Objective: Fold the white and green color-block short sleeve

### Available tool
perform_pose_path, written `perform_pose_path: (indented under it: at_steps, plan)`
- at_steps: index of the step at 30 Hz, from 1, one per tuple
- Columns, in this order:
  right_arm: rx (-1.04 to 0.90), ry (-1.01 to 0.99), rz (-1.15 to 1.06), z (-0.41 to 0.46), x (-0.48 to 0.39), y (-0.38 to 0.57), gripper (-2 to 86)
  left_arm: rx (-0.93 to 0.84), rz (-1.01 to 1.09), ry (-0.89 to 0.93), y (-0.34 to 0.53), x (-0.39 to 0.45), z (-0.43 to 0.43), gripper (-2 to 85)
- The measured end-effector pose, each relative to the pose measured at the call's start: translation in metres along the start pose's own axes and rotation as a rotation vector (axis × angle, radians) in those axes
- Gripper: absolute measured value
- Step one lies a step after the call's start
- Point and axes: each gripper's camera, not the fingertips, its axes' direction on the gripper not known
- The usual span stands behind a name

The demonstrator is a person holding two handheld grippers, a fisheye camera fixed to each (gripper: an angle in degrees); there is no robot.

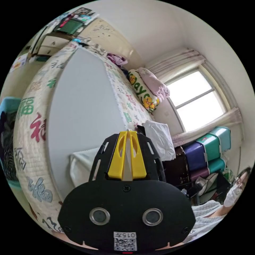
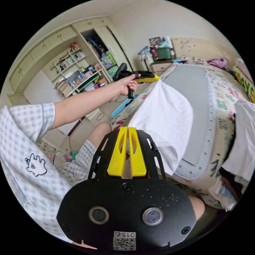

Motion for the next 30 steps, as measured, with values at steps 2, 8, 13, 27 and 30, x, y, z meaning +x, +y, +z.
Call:
perform_pose_path:
  at_steps: [2, 8, 13, 27, 30]
  plan:
    - [-0.149, -0.079, -0.029, 0.071, -0.007, -0.012, -0.2, -0.008, -0.092, -0.153, 0.023, -0.046, -0.018, 1.0]
    - [-0.327, -0.052, -0.029, 0.155, -0.010, -0.005, -0.1, 0.068, -0.222, -0.029, 0.067, -0.111, -0.046, 6.3]
    - [-0.342, -0.076, 0.031, 0.171, 0.007, 0.004, -0.1, 0.086, -0.196, -0.014, 0.068, -0.118, -0.049, 8.0]
    - [-0.513, -0.011, 0.024, 0.264, 0.024, 0.015, 2.4, -0.123, -0.048, -0.432, 0.063, -0.097, -0.023, 1.4]
    - [-0.513, -0.068, 0.052, 0.263, 0.039, 0.025, 5.4, -0.112, -0.044, -0.441, 0.070, -0.097, -0.031, 4.4]
